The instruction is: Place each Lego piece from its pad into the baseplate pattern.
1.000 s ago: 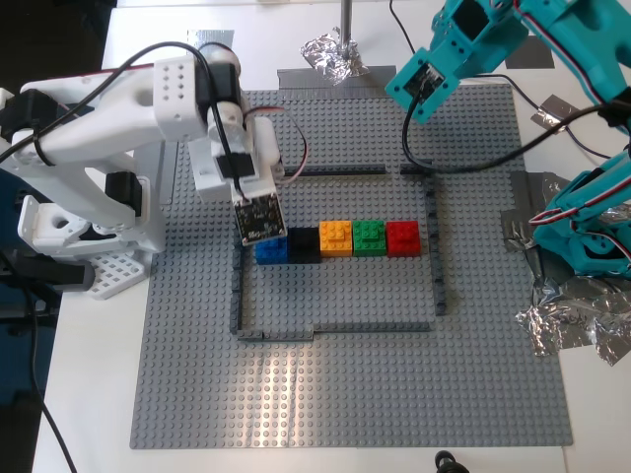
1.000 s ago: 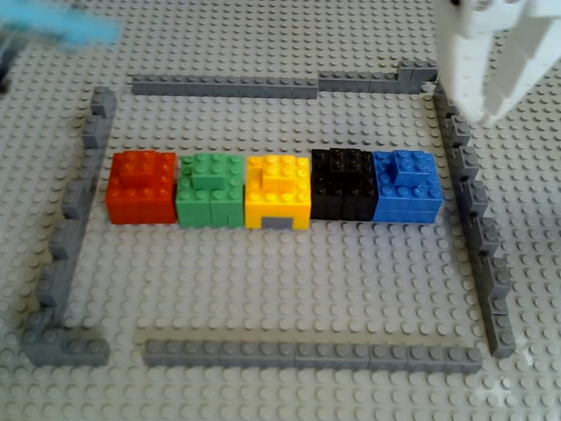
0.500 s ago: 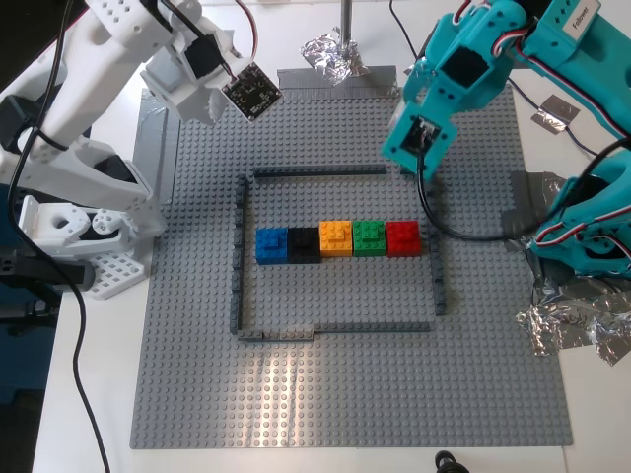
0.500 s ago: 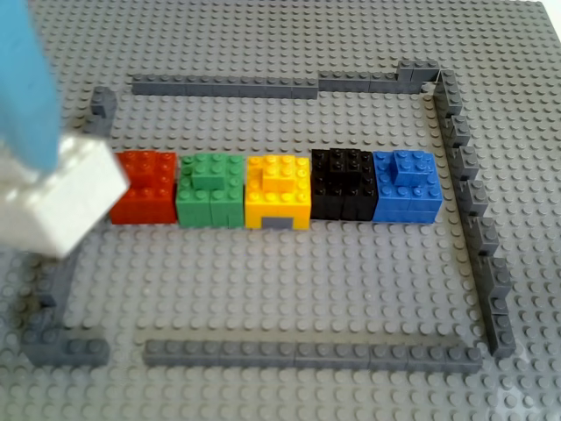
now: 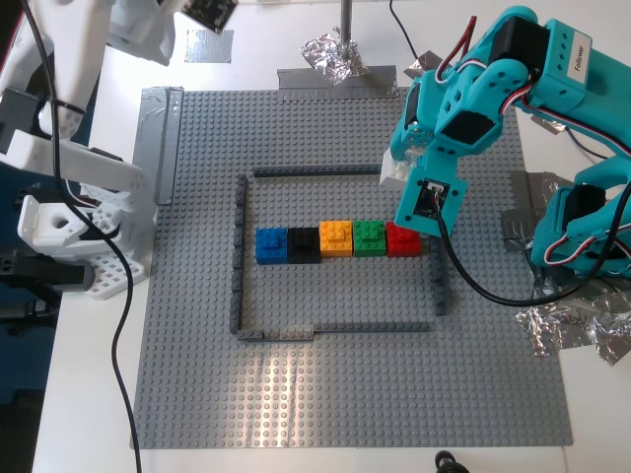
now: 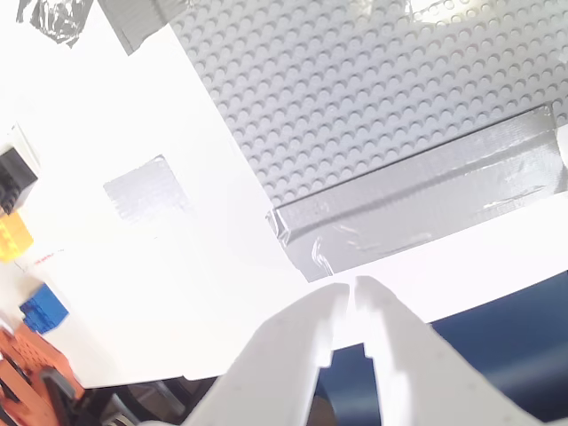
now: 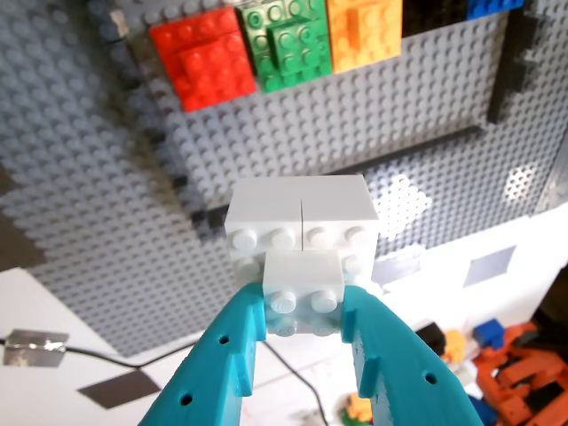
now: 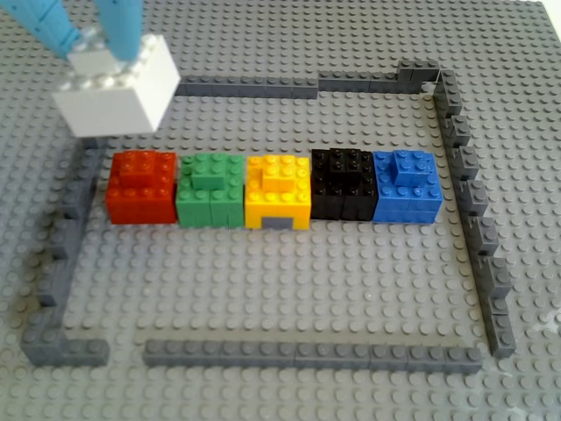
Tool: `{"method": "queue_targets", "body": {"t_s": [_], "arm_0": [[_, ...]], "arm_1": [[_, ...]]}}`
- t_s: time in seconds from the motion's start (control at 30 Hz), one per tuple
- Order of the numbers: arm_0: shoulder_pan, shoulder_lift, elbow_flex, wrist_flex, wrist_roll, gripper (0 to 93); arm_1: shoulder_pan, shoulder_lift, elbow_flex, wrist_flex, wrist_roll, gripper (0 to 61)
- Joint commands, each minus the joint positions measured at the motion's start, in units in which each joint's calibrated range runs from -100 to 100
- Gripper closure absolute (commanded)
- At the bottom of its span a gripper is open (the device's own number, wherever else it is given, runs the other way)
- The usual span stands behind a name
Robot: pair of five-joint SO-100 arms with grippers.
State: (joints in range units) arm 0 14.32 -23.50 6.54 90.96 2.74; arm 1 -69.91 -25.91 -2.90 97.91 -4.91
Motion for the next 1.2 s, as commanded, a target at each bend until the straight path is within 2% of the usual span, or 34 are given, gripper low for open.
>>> {"method": "queue_targets", "body": {"t_s": [0.0, 0.1, 0.2, 0.33, 0.4, 0.5, 0.57, 0.6, 0.73, 0.9, 0.97, 1.17], "arm_0": [[-2.7, -1.3, -0.3, -0.2, -0.1, 92.7], [-4.9, -1.0, -0.3, -0.4, -0.1, 92.7], [-7.3, -0.9, -0.2, -0.2, -1.7, 92.7], [-9.4, -0.9, 1.0, -0.5, -2.8, 92.7], [-10.6, -0.9, 2.1, -0.5, -2.8, 92.7], [-11.6, -0.8, 2.4, -0.6, -2.8, 92.7], [-12.0, -0.5, 2.4, -0.6, -2.8, 92.7], [-12.5, 1.6, 1.9, -0.6, -3.4, 92.7], [-13.0, 4.3, 1.4, -0.6, -3.9, 92.7], [-13.1, 6.5, 1.4, -2.5, -4.1, 92.7], [-13.8, 7.3, 1.4, -3.1, -4.1, 92.7], [-15.7, 9.3, 1.4, -5.4, -4.2, 92.7]], "arm_1": [[-4.5, 2.3, -7.5, -3.6, -0.9, 61.2], [-6.7, 5.1, -10.7, -6.4, -1.4, 61.2], [-9.0, 4.4, -5.4, -14.7, -1.5, 61.2], [-9.8, 6.9, -5.5, -14.7, -0.4, 61.2], [-10.0, 12.9, -12.5, -11.4, 2.1, 61.2], [-10.2, 21.7, -24.5, -2.3, 4.5, 61.2], [-10.1, 24.8, -28.0, -0.8, 5.5, 61.2], [-9.9, 24.4, -23.6, -5.6, 5.7, 61.2], [-9.2, 21.4, -14.8, -9.1, 5.7, 61.2], [-9.1, 14.4, 4.3, -22.7, 4.3, 61.2], [-9.1, 13.4, 8.1, -25.1, 4.2, 61.2], [-6.9, 12.0, 9.1, -24.3, 5.3, 61.2]]}}
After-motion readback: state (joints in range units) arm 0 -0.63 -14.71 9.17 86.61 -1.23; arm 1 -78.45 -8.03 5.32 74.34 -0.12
